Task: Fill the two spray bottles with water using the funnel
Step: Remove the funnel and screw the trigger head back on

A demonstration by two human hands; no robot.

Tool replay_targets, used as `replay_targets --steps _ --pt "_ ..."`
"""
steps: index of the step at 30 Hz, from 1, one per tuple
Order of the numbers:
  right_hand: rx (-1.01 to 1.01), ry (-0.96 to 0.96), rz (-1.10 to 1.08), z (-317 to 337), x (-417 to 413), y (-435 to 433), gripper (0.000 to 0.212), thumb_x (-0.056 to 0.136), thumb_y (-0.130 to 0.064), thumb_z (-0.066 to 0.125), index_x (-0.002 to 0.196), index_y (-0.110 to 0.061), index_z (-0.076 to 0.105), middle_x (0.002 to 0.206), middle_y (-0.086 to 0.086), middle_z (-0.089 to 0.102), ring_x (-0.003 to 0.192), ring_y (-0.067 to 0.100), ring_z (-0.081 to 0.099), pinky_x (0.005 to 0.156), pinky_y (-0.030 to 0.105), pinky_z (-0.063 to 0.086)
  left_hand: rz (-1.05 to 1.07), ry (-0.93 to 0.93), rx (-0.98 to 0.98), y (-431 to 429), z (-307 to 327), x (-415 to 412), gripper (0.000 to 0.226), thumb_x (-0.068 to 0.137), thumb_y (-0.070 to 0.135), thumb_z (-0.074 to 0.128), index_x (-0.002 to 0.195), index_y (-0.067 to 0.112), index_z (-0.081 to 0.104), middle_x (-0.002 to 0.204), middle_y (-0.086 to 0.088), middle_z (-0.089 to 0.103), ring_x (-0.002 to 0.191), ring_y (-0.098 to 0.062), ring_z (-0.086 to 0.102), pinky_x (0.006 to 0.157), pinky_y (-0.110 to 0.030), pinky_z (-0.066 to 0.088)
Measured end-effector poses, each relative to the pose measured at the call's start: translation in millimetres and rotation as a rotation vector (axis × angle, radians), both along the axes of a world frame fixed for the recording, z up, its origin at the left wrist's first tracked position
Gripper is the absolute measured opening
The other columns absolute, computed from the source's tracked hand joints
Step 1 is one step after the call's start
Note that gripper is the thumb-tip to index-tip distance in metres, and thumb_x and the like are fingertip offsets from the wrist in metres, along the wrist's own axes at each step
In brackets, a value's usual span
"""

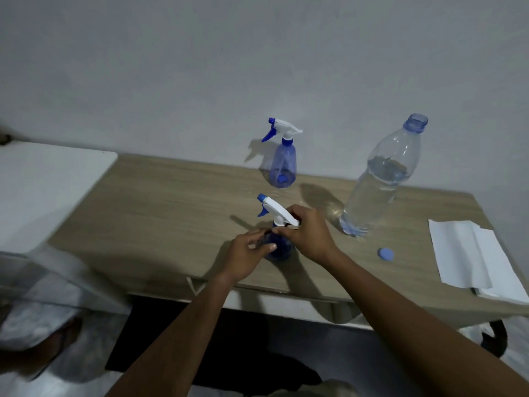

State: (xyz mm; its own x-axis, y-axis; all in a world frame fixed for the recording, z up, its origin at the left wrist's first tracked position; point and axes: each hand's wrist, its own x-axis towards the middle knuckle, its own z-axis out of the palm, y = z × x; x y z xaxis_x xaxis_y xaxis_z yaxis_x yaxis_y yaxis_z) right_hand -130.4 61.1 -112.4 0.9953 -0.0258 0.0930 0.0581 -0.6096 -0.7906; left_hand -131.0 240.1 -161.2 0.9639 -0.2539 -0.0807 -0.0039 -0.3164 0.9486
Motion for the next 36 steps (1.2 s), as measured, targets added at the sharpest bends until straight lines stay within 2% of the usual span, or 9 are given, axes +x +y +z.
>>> replay_targets --steps 2,6,8,13,18,23,28,32,36 --pt "-0.009 0.008 -0.012 -0.4 -1.0 0.3 0.021 0.074 -0.024 0.087 0.083 -0.017 0.07 0.075 -0.002 0.071 0.069 0.016 0.063 0.063 0.031 0.044 0.042 -0.012 -0.001 -2.7 -2.4 0.1 0.035 0.087 0.0 0.072 0.122 0.003 0.069 0.114 0.001 0.068 0.08 0.025 0.059 0.071 0.002 0.042" --pt "-0.046 0.026 0.017 0.2 2.7 -0.6 0.025 0.074 -0.029 0.086 0.08 -0.017 0.066 0.073 0.0 0.069 0.068 0.021 0.063 0.064 0.04 0.048 0.078 0.016 -0.012 -2.2 -4.5 3.4 0.035 0.084 -0.001 0.074 0.118 0.005 0.073 0.11 -0.002 0.072 0.094 -0.006 0.067 0.073 -0.003 0.047" --pt "-0.066 0.019 0.029 -0.1 3.3 -1.4 0.024 0.075 -0.03 0.085 0.08 -0.019 0.064 0.073 -0.003 0.067 0.069 0.02 0.062 0.065 0.039 0.048 0.075 0.035 -0.015 -0.6 -7.3 7.0 0.036 0.081 0.001 0.078 0.117 0.005 0.074 0.116 -0.003 0.073 0.1 -0.011 0.068 0.078 -0.006 0.05" --pt "-0.092 -0.005 0.08 0.9 4.5 -2.3 0.02 0.079 -0.026 0.083 0.084 -0.019 0.065 0.077 -0.006 0.065 0.067 0.016 0.06 0.062 0.034 0.045 0.057 0.043 -0.017 2.3 -12.2 13.6 0.037 0.078 0.004 0.082 0.115 0.004 0.075 0.121 -0.005 0.073 0.107 -0.014 0.069 0.082 -0.008 0.05" --pt "-0.157 -0.014 0.22 8.7 6.0 -11.9 0.022 0.082 -0.017 0.083 0.103 -0.017 0.075 0.084 -0.01 0.062 0.085 0.017 0.06 0.074 0.031 0.043 0.036 0.049 -0.009 3.7 -13.4 17.7 0.044 0.078 0.002 0.081 0.12 -0.002 0.07 0.123 -0.006 0.069 0.11 -0.014 0.066 0.083 -0.004 0.048" --pt "-0.185 0.032 0.287 10.4 10.9 -18.1 0.021 0.086 -0.019 0.08 0.106 -0.021 0.075 0.095 0.007 0.067 0.087 0.02 0.061 0.074 0.027 0.04 0.01 0.078 -0.032 5.9 -12.4 18.3 0.045 0.078 0.007 0.083 0.122 0.003 0.07 0.122 0.0 0.069 0.109 -0.008 0.066 0.094 -0.014 0.052" --pt "-0.182 0.079 0.315 16.3 9.1 -20.7 0.026 0.081 -0.021 0.083 0.107 -0.022 0.074 0.1 0.001 0.072 0.092 0.016 0.066 0.08 0.031 0.051 -0.025 0.082 -0.03 5.8 -10.6 17.9 0.044 0.082 0.002 0.079 0.124 0.0 0.067 0.125 0.0 0.067 0.114 -0.009 0.063 0.08 -0.002 0.047" --pt "-0.169 0.065 0.223 23.0 3.0 -11.3 0.03 0.077 -0.033 0.089 0.1 -0.019 0.077 0.093 -0.004 0.072 0.077 0.004 0.062 0.066 0.012 0.044 -0.076 0.058 0.01 8.5 -8.7 19.0 0.041 0.083 0.005 0.078 0.123 0.005 0.07 0.124 -0.003 0.071 0.116 -0.013 0.066 0.085 -0.003 0.047" --pt "-0.124 0.08 0.163 20.7 1.6 -7.1 0.025 0.081 -0.028 0.085 0.102 -0.016 0.078 0.086 0.002 0.077 0.073 0.016 0.068 0.06 0.014 0.044 -0.105 0.051 0.007 8.6 -7.6 18.1 0.041 0.087 0.005 0.074 0.126 0.01 0.069 0.125 0.0 0.07 0.113 -0.008 0.065 0.083 -0.001 0.046"
